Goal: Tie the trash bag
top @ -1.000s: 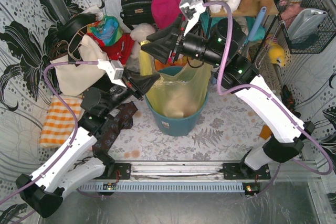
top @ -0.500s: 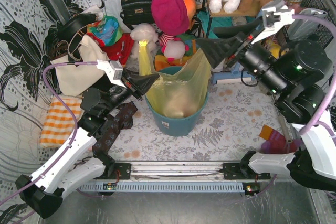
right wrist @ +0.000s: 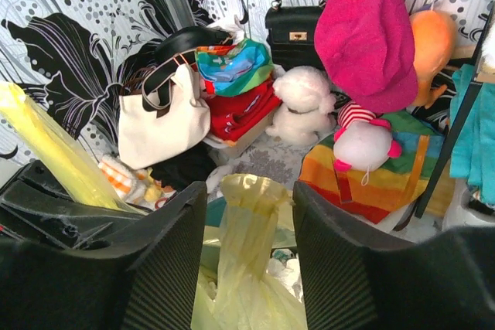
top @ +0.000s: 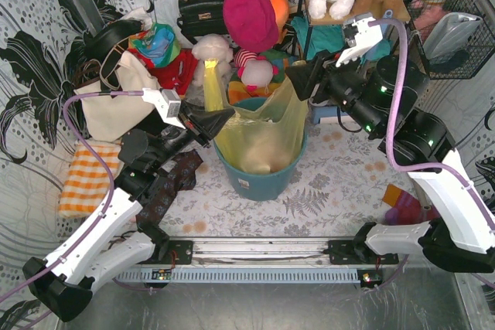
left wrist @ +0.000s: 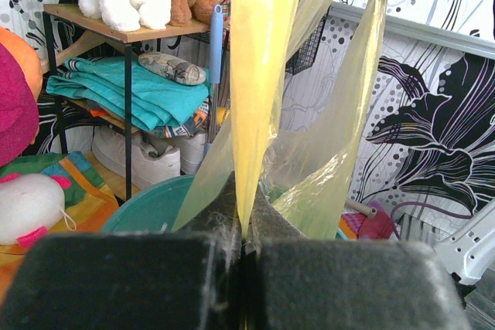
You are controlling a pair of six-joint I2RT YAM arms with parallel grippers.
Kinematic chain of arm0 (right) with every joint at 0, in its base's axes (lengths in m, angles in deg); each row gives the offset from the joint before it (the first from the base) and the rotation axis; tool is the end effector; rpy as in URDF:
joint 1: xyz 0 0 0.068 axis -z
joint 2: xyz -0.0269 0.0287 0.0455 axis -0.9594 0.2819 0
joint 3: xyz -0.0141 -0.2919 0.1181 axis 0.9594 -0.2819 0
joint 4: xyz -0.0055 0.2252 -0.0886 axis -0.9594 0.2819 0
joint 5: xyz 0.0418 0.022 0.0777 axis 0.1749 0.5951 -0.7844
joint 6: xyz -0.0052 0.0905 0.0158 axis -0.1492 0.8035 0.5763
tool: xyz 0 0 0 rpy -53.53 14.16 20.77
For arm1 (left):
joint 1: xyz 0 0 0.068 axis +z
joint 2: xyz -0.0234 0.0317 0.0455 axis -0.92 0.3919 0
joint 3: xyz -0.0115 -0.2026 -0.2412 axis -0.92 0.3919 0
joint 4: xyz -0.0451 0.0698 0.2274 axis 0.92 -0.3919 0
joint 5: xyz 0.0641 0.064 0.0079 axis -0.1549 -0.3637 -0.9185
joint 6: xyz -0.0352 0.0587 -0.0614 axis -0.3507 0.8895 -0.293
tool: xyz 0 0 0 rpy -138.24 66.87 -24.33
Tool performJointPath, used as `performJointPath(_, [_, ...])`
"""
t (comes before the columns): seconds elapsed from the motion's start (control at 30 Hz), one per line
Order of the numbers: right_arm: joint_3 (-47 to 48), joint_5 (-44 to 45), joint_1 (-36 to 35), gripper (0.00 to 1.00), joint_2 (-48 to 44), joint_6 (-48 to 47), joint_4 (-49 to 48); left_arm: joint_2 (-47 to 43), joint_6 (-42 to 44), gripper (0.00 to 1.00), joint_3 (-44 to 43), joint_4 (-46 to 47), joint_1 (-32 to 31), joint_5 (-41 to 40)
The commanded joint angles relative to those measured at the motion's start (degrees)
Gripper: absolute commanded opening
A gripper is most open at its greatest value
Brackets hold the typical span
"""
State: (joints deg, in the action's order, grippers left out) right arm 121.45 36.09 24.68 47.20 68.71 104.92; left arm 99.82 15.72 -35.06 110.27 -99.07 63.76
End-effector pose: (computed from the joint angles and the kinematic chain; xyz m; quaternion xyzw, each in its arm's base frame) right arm 0.1533 0.1447 0.6051 -0.1151 0.6497 0.3102 0.6844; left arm 0.1363 -0.1214 0.4546 0.2297 0.5210 -0.4297 0.7009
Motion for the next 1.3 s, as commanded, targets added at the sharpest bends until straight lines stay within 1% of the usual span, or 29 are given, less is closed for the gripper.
performJointPath(0.0, [0.6,0.0,-0.3,0.46,-0.3,1.2,-1.1,-0.6,-0.3,0.01,0.2,2.2,0.2,-0.5])
performJointPath(0.1, [0.2,0.7,-0.3,0.40,-0.5,1.3,-1.5,-0.6,-0.3,0.01,0.1,2.1,0.1,-0.6])
performJointPath(0.2, [0.0,1.8,-0.3,0.30,-0.9,1.2,-1.6,-0.7,-0.1,0.01,0.1,1.9,0.2,-0.7])
performJointPath(0.23, [-0.2,1.8,-0.3,0.25,-1.1,1.0,-1.8,-0.7,0.0,0.01,0.1,1.8,0.1,-0.9])
performJointPath(0.3, [-0.6,1.7,-0.2,0.11,-1.5,0.8,-2.6,-0.8,0.0,0.04,-0.1,1.7,0.1,-0.9])
performJointPath(0.37, [-0.4,1.4,-0.3,0.00,-1.6,0.7,-3.0,-1.0,0.1,0.12,-0.4,1.3,0.1,-0.9])
performJointPath(0.47, [1.1,1.2,-0.3,0.00,-0.9,0.5,-2.0,-1.7,0.0,0.26,-1.8,0.2,0.2,-1.3])
performJointPath(0.53, [2.0,1.1,-0.3,0.00,-0.4,0.5,-1.3,-2.5,0.2,0.41,-3.3,-1.1,0.2,-1.6])
performJointPath(0.7, [2.6,0.3,-0.2,0.00,0.3,0.9,-1.5,-4.4,2.1,0.54,-9.4,-6.6,0.2,-3.9])
performJointPath(0.8, [3.1,0.1,-0.3,0.00,0.6,0.9,-1.5,-3.3,3.4,0.59,-16.9,-12.8,0.1,-5.1])
performJointPath(0.9, [3.5,-0.4,-0.2,0.00,0.9,1.1,-1.4,0.5,5.0,0.63,-27.4,-20.8,0.2,-2.9])
performJointPath(0.97, [3.6,-0.7,-0.3,0.00,1.0,1.2,-1.7,3.6,4.7,0.64,-33.7,-24.0,0.2,-1.5])
performJointPath(1.07, [4.0,-0.9,-0.3,0.00,1.3,1.3,-1.6,6.6,3.0,0.66,-40.0,-24.9,0.2,-0.3])
performJointPath(1.27, [4.8,-1.2,-0.3,0.00,1.5,1.6,-1.4,15.0,-2.9,0.71,-52.3,-25.0,0.0,6.3])
